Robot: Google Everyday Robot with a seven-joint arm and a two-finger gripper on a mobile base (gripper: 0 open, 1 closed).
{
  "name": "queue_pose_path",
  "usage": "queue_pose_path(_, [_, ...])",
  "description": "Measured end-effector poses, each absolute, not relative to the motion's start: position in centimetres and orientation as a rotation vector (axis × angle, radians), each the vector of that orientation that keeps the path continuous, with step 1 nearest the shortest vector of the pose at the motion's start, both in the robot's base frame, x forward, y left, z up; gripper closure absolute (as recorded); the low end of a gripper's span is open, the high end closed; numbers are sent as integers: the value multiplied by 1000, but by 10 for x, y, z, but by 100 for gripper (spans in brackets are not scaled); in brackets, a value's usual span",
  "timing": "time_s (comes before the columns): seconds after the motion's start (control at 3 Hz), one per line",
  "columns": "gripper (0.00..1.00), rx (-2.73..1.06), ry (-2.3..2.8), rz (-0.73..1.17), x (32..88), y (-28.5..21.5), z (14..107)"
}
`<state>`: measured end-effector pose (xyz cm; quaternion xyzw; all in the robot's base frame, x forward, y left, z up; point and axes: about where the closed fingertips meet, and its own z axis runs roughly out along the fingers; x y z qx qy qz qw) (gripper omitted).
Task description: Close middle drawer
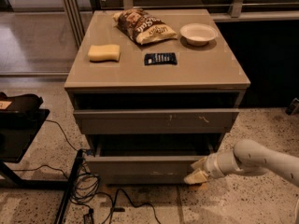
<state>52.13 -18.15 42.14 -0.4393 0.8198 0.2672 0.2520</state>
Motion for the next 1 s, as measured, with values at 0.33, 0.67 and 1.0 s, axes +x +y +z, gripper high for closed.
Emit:
queue_pose_path(0.33, [61,-1195,2229,725,522,-182,422])
queue_pose_path(0.67, [58,-1195,2229,725,522,-182,422])
queue_pose_path(1.0, [35,-1195,2229,725,522,-182,422])
